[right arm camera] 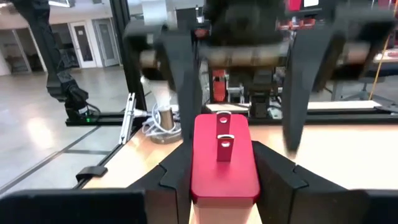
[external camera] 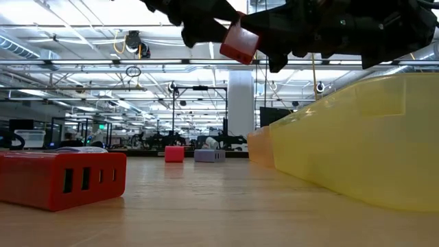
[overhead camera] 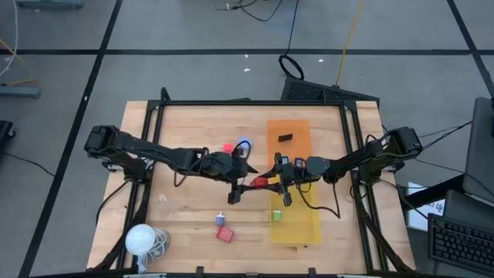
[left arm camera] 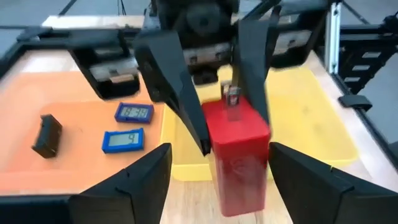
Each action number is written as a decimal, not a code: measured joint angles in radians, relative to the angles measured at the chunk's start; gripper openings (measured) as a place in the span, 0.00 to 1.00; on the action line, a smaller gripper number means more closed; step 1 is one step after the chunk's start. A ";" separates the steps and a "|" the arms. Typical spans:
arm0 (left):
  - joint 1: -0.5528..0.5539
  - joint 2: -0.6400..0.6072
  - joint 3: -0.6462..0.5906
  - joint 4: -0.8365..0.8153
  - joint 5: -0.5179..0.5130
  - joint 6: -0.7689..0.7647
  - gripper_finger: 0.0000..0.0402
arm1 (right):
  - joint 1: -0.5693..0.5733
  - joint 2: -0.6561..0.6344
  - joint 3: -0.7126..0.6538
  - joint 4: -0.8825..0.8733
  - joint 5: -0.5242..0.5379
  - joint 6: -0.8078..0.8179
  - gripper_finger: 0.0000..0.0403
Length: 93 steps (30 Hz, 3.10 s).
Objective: Pick & Place Office items
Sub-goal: Put the top red charger adapter into the yellow bin
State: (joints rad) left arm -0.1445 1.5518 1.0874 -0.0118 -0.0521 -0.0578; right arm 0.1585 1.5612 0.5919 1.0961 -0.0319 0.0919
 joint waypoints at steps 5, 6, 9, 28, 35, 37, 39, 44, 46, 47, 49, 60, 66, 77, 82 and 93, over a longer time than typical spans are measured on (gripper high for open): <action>-0.004 -0.081 0.000 -0.078 -0.002 0.009 0.67 | 0.000 -0.013 0.000 -0.028 0.000 0.000 0.28; -0.006 -0.096 -0.004 -0.087 -0.003 0.012 0.67 | 0.000 -0.022 0.000 -0.041 0.000 0.000 0.28; -0.014 -0.145 -0.050 -0.077 -0.017 0.016 0.67 | 0.000 -0.057 0.000 -0.093 0.000 0.000 0.28; -0.007 -0.683 -0.563 0.122 -0.248 -0.026 0.67 | 0.139 -0.467 -0.002 -0.740 0.009 0.052 0.28; -0.006 -0.810 -0.696 0.199 -0.432 -0.065 0.68 | 0.235 -0.547 -0.023 -0.971 0.130 0.154 0.28; -0.006 -0.821 -0.712 0.200 -0.483 -0.094 0.67 | 0.244 -0.546 -0.047 -0.964 0.160 0.177 0.28; -0.006 -0.822 -0.718 0.207 -0.518 -0.125 0.68 | 0.246 -0.547 -0.080 -0.949 0.187 0.210 0.28; -0.006 -0.818 -0.719 0.205 -0.532 -0.155 0.67 | 0.246 -0.546 -0.174 -0.807 0.188 0.236 0.28; -0.006 -0.818 -0.719 0.206 -0.532 -0.160 0.68 | 0.245 -0.546 -0.211 -0.717 0.187 0.211 0.28; -0.006 -0.818 -0.719 0.207 -0.532 -0.161 0.68 | 0.243 -0.546 -0.226 -0.682 0.186 0.202 0.28; -0.006 -0.818 -0.719 0.209 -0.532 -0.161 0.68 | 0.242 -0.546 -0.252 -0.643 0.168 0.191 0.28; -0.006 -0.817 -0.719 0.210 -0.525 -0.177 0.67 | 0.242 -0.546 -0.291 -0.658 0.109 0.184 0.28; -0.006 -0.817 -0.719 0.210 -0.525 -0.178 0.68 | 0.242 -0.545 -0.292 -0.694 0.177 0.184 0.29; -0.006 -0.817 -0.719 0.210 -0.525 -0.183 0.68 | 0.241 -0.545 -0.292 -0.692 0.189 0.184 0.30; -0.006 -0.817 -0.719 0.210 -0.525 -0.188 0.67 | 0.241 -0.545 -0.292 -0.690 0.189 0.189 0.30; -0.006 -0.817 -0.719 0.210 -0.525 -0.190 0.68 | 0.241 -0.545 -0.292 -0.676 0.192 0.221 0.35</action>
State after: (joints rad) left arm -0.1509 0.7345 0.3683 0.1982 -0.5766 -0.2476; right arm 0.3992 1.0161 0.3000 0.4203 0.1600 0.3134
